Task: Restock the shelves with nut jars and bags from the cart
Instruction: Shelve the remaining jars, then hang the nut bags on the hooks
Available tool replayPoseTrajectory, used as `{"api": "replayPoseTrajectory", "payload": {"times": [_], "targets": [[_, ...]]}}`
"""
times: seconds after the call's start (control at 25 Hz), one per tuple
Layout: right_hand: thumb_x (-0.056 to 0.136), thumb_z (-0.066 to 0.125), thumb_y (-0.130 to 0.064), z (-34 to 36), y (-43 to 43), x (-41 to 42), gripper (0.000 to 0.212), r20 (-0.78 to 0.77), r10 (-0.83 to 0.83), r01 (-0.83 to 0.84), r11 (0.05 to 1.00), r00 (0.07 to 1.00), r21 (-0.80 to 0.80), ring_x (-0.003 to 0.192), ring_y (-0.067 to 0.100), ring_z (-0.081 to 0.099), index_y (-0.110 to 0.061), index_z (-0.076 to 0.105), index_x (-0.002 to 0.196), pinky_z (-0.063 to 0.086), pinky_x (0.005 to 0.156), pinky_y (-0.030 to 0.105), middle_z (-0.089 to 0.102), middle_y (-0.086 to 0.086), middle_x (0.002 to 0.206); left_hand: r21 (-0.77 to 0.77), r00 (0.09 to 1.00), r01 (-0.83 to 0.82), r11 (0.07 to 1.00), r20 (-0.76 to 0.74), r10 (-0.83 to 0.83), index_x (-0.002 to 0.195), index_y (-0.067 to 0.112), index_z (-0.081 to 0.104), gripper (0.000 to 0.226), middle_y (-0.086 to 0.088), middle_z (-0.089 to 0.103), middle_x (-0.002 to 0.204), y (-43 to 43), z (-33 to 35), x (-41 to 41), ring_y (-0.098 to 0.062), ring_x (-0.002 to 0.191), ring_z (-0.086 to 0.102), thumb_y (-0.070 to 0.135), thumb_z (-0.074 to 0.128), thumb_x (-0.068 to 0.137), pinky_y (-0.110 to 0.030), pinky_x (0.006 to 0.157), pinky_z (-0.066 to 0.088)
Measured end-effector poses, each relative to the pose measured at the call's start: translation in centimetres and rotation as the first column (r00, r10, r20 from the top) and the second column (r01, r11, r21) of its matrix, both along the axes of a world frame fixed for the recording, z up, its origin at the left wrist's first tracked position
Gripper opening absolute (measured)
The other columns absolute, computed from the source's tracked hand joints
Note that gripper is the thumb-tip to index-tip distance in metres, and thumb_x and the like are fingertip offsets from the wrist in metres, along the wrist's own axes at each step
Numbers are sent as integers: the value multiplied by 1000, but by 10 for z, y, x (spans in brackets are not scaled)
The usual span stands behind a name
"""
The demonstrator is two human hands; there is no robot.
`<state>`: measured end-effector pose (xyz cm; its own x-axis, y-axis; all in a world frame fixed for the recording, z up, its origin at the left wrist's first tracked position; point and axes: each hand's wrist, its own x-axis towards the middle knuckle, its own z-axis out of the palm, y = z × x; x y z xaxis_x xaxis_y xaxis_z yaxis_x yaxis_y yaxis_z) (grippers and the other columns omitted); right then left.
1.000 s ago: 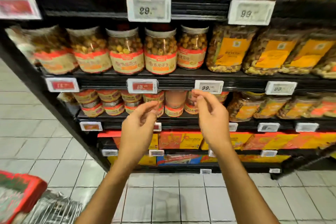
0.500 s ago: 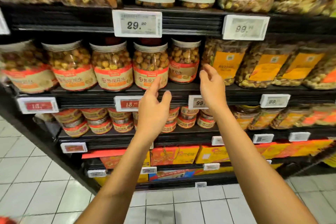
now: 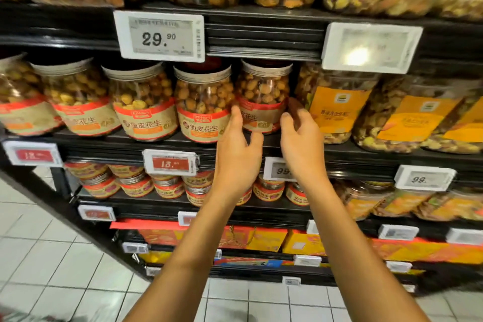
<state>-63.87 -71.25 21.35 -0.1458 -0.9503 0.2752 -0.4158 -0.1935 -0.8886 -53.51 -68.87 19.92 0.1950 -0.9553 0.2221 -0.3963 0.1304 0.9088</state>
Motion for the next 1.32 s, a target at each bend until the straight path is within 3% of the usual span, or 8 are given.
{"api": "replayPoseTrajectory", "payload": {"times": [0.2,0.32,0.44,0.56,0.72,0.96,1.16,1.32], "targets": [[96,42,-18,-3,-4,-6,25,16,-53,53,999,998,7,56,8,41,-16,46,71,31,57,29,45,-4,61,9,997,-74,997,12,74,130,9,47,37,2,59,116,-11,6,2,-3,94,52,22,48,96,-23,85,38],[96,40,-16,-2,-3,1,17,27,-45,44,999,999,27,67,16,47,-9,55,91,35,64,28,51,1,71,-18,990,-124,992,66,125,88,11,42,12,5,42,75,-15,9,-6,-14,68,40,18,50,93,-29,67,31],[97,38,-12,5,0,2,29,-92,-116,107,989,989,-104,90,23,55,-1,58,116,36,77,24,60,12,93,-60,981,-193,979,26,195,94,5,48,10,-4,54,85,-16,1,-10,-31,86,51,15,49,93,-35,75,37],[91,37,-11,34,-5,1,27,-229,-153,62,930,961,-362,79,27,56,-2,62,96,27,62,17,55,10,78,106,955,-182,978,-219,201,140,6,40,48,-11,51,137,-13,-1,-12,-19,124,49,14,50,93,-27,102,38],[97,37,-15,56,-25,2,50,-660,76,-178,980,747,-89,125,30,43,-18,28,146,37,95,33,44,17,137,225,803,-51,973,-569,174,143,-3,28,58,-20,39,146,-18,5,-9,-28,133,41,11,50,91,-42,113,32],[95,38,-9,51,-34,-1,53,-678,30,-200,964,735,-174,136,24,29,-24,28,145,25,105,25,30,10,149,51,962,-173,984,-205,180,134,3,45,44,-13,52,135,-23,4,-16,-28,127,45,19,46,93,-28,104,33],[91,40,-6,57,-41,6,57,-659,42,-157,981,751,-116,136,26,30,-26,33,144,24,106,23,30,8,150,-46,968,-243,969,-73,239,95,5,54,13,-22,61,103,-25,-2,-21,-36,98,55,15,47,91,-36,81,39],[92,41,-9,52,-36,11,41,-636,24,-160,974,772,-157,125,25,43,-14,48,133,33,98,22,44,10,139,-82,965,-252,964,-92,245,102,-2,56,21,-24,58,112,-29,-7,-16,-36,107,52,12,44,92,-35,87,38]]}}
